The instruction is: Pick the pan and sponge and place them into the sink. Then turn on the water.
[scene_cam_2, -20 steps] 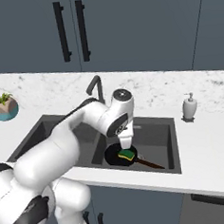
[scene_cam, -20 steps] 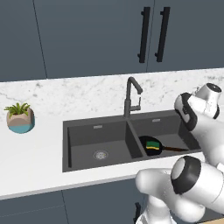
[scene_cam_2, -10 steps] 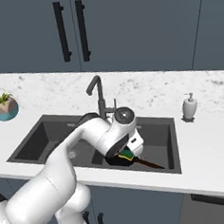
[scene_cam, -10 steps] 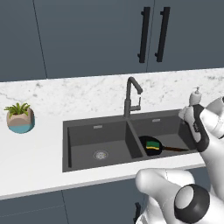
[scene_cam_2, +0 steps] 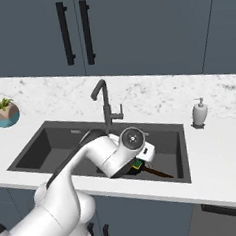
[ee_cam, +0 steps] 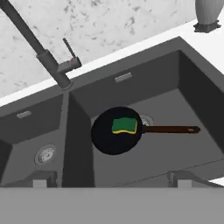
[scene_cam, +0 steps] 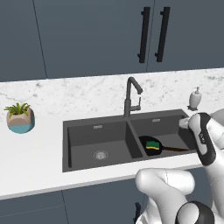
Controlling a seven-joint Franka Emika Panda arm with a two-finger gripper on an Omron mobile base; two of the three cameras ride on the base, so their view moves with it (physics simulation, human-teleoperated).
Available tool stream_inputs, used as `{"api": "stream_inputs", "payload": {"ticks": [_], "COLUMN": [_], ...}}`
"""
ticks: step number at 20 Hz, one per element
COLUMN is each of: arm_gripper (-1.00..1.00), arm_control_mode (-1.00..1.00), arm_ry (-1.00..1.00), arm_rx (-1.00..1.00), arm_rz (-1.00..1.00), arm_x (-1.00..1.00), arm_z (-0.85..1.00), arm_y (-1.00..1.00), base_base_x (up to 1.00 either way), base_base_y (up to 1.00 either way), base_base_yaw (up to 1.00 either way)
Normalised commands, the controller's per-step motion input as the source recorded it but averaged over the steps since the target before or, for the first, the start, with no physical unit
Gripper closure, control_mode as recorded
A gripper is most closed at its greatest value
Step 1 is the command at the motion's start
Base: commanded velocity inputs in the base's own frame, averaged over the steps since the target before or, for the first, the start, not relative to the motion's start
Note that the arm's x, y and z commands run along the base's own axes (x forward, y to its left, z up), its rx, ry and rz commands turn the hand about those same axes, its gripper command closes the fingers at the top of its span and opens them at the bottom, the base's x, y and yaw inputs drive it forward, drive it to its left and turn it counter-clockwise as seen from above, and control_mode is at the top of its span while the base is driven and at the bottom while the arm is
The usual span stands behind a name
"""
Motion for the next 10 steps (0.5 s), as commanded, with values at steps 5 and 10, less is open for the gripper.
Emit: {"api": "stream_inputs", "payload": {"ticks": [5,10], "arm_gripper": [-1.0,-1.0], "arm_control_mode": [-1.0,-1.0], "arm_ry": [-0.27,-0.22], "arm_rx": [-0.21,-0.16], "arm_rz": [0.32,0.23], "arm_x": [0.02,0.22], "arm_z": [0.0,0.04], "arm_y": [0.01,0.08], "base_base_x": [0.0,0.0], "base_base_y": [0.0,0.0], "base_base_yaw": [0.0,0.0]}}
